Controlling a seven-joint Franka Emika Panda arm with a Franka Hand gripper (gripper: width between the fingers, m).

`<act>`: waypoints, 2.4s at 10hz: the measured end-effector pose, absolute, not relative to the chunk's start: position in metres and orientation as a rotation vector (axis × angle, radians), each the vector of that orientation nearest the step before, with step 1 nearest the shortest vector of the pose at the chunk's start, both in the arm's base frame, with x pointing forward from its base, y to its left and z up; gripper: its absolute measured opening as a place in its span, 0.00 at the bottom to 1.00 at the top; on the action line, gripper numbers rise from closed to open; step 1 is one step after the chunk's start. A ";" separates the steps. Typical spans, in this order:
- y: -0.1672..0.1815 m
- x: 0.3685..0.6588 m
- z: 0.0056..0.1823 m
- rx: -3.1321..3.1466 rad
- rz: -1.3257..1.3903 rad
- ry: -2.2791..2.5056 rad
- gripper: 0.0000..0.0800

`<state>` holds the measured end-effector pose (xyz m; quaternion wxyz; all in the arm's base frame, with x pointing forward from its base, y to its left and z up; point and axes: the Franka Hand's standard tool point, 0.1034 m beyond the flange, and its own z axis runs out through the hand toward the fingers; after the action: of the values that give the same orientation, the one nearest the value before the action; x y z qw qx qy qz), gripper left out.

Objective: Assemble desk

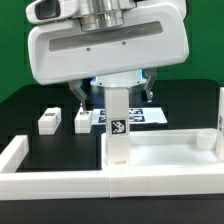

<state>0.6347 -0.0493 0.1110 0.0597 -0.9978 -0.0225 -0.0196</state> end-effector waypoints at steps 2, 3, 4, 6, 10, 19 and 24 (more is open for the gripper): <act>-0.050 0.634 0.110 -3.022 -0.054 -0.003 0.67; -0.050 0.634 0.110 -3.021 -0.051 0.039 0.43; -0.051 0.635 0.110 -3.018 -0.045 0.177 0.43; -0.054 0.635 0.109 -2.991 -0.043 0.457 0.36; -0.055 0.639 0.108 -2.610 -0.007 1.527 0.36; -0.048 0.631 0.108 -2.785 0.056 1.190 0.79; -0.047 0.629 0.105 -2.987 0.028 0.567 0.81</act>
Offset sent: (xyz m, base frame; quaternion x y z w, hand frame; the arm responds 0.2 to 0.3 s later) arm 0.0000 0.0000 0.0000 0.0000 0.0000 0.1938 0.9810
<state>0.6287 -0.0468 0.1050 0.0508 -0.9812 0.1861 0.0091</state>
